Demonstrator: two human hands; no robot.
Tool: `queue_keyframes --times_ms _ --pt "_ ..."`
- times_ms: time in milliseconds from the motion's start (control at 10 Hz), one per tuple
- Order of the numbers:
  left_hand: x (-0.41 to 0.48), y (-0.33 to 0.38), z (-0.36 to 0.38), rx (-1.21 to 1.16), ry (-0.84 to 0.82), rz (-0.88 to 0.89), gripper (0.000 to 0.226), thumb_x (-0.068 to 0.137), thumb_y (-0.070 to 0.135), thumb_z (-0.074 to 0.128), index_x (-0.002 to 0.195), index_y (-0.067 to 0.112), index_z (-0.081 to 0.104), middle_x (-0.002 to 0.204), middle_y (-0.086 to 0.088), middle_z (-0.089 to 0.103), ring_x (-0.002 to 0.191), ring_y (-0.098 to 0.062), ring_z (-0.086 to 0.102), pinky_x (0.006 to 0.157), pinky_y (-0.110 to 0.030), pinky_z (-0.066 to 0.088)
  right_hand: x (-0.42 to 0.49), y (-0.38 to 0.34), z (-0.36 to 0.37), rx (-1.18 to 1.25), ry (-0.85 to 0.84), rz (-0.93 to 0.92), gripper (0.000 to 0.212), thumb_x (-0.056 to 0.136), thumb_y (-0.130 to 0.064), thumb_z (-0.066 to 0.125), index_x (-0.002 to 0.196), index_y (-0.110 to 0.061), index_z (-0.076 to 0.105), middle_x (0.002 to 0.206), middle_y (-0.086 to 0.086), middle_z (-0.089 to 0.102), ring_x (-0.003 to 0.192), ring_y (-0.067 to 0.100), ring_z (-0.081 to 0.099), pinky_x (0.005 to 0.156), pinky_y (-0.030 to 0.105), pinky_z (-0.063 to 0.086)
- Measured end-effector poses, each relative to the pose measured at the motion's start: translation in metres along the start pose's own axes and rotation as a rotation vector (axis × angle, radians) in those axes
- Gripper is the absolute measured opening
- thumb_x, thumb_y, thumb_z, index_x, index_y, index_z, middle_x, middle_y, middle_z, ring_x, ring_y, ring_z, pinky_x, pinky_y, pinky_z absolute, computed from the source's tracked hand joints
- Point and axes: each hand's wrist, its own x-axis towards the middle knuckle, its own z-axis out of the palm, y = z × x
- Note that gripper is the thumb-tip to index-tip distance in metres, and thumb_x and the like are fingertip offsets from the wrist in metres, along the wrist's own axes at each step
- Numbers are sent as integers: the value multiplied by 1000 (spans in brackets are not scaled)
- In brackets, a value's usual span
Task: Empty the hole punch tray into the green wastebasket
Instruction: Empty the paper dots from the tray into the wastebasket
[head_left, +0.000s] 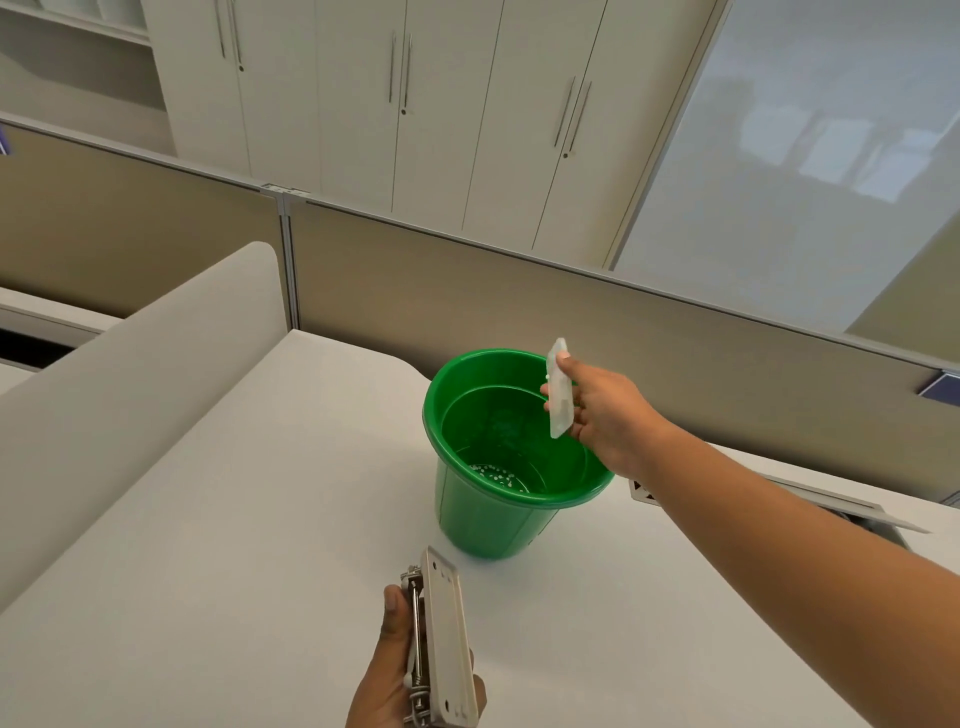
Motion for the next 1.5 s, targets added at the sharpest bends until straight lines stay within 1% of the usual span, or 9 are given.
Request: queue_keyframes --times_ms 100,300,500,600,800,900,1200,1300,1500 --pt "-5 -4 5 69 -9 0 75 5 37 96 59 -4 63 42 -16 43 26 -28 46 31 -34 45 -17 -5 -11 284 -72 49 39 94 -45 56 117 -14 54 116 16 68 98 27 65 72 36 58" --pt "-26 -24 13 42 -65 5 74 -3 23 97 60 0 66 42 -15 46 28 -27 49 31 -34 47 -58 3 -36 670 -125 -66 57 94 -54 50 131 -12 57 99 13 64 86 21 58 82 37 51" --pt "-42 -51 16 3 60 46 45 59 47 66 76 5 62 43 -12 47 28 -23 47 29 -29 45 -82 22 -43 774 -135 -47 59 96 -55 45 136 -12 53 99 13 63 85 21 56 89 36 45" --pt "-53 -55 13 6 81 2 49 60 49 62 76 3 57 45 -13 44 29 -25 47 32 -31 47 -77 14 -42 604 -103 -41 59 96 -53 48 137 -11 50 108 13 63 93 22 58 82 38 52" --pt "-66 -61 3 11 145 18 48 58 48 61 73 3 54 44 -13 44 28 -24 48 34 -29 46 -52 -1 -16 -521 56 -421 47 93 -47 58 132 -21 61 119 10 70 104 26 66 86 43 56" --pt "-70 -60 -2 4 142 58 48 60 47 62 76 2 55 42 -14 47 28 -25 50 31 -31 47 -43 2 -5 -762 -32 -328 48 92 -49 60 131 -22 63 121 12 71 106 29 66 97 46 53" --pt "-68 -65 -14 43 78 255 41 55 44 74 70 6 76 52 -10 54 37 -21 55 35 -29 49 -37 8 -8 -79 10 -130 47 95 -40 59 132 -12 58 121 16 66 106 35 63 95 53 54" --pt "-67 -67 -10 96 64 268 41 58 47 76 84 16 79 61 -6 58 45 -17 57 42 -28 52 -47 6 -18 280 -38 -51 55 94 -41 59 137 -6 50 120 16 65 110 32 63 95 47 54" --pt "-60 -70 9 182 13 309 27 67 49 70 76 26 80 63 2 63 49 -12 57 45 -25 50 -104 3 -42 720 -170 -81 49 97 -48 49 131 -13 54 116 13 60 102 24 61 87 35 57"
